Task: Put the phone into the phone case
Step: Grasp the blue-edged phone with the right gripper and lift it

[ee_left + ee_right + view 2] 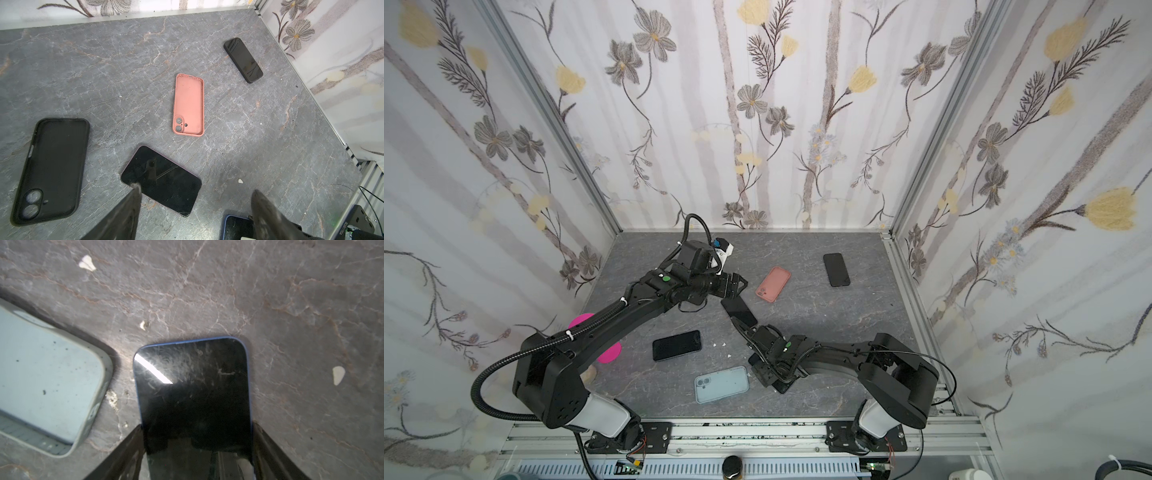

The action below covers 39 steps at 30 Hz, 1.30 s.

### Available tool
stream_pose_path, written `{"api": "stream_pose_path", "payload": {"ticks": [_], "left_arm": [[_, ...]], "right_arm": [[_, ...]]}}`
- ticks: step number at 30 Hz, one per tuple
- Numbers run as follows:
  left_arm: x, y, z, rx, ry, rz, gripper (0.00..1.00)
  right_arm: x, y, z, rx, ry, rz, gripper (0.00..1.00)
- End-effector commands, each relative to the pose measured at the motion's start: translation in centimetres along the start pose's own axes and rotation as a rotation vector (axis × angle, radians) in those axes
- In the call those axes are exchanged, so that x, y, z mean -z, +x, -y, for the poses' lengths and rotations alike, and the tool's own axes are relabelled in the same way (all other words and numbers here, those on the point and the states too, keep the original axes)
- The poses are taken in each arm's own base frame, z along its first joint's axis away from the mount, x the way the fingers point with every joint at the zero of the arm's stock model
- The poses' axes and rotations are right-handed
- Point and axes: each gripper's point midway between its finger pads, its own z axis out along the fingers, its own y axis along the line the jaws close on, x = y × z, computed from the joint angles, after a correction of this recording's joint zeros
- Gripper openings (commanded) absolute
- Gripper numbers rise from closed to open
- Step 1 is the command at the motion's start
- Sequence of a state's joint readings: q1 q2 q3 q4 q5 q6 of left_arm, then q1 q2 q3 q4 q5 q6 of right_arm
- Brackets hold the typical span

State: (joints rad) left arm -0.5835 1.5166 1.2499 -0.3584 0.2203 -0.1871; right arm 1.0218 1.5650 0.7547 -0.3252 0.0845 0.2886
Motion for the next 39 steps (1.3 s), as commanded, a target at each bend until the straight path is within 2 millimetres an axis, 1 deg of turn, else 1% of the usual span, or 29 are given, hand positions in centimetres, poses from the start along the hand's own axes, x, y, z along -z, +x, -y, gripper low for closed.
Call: {"api": "stream_pose_path", "payload": {"ticks": [1, 6, 9, 13, 17, 22, 26, 30, 31, 34, 39], "left_arm": [[0.5, -0.8, -0.1, -0.012, -0.009, 0.042, 0.82], [0.8, -0.9, 0.2, -0.011, 0.003, 0.048, 0.82], [0.8, -0.9, 0.2, -0.011, 0.006, 0.048, 0.82], [0.4, -0.3, 0.5, -0.002, 0.031, 0.026, 0.82], [-0.5, 0.5, 1.0, 0.020, 0.074, -0.017, 0.81], [-1.8, 1.8, 1.8, 0.046, 0.121, -0.077, 0.80], [-2.6, 2.6, 2.7, 0.059, 0.167, -0.114, 0.80], [-3.6, 3.7, 3.6, 0.076, 0.210, -0.162, 0.80], [-3.9, 4.0, 3.8, 0.078, 0.217, -0.176, 0.80], [-4.6, 4.9, 4.4, 0.079, 0.233, -0.209, 0.80], [-5.1, 5.7, 5.3, 0.074, 0.266, -0.244, 0.79]], "right_arm": [[-0.5, 3.0, 1.5, -0.057, 0.061, -0.120, 0.73], [-0.5, 2.2, 2.4, -0.116, 0.069, -0.092, 0.61], [-0.2, 1.4, 3.2, -0.148, 0.082, -0.060, 0.57], [0.7, 0.0, 4.0, -0.185, 0.073, 0.012, 0.52], [1.4, -0.7, 4.9, -0.220, 0.064, 0.070, 0.50], [1.8, -0.5, 6.0, -0.254, 0.069, 0.088, 0.49], [2.0, -0.4, 6.5, -0.273, 0.065, 0.105, 0.49], [2.3, -0.6, 6.4, -0.276, 0.051, 0.133, 0.48], [2.4, -0.8, 7.2, -0.308, 0.058, 0.144, 0.48], [2.6, -0.9, 7.4, -0.323, 0.048, 0.168, 0.47], [3.1, -1.1, 7.5, -0.335, 0.035, 0.201, 0.47]]}}
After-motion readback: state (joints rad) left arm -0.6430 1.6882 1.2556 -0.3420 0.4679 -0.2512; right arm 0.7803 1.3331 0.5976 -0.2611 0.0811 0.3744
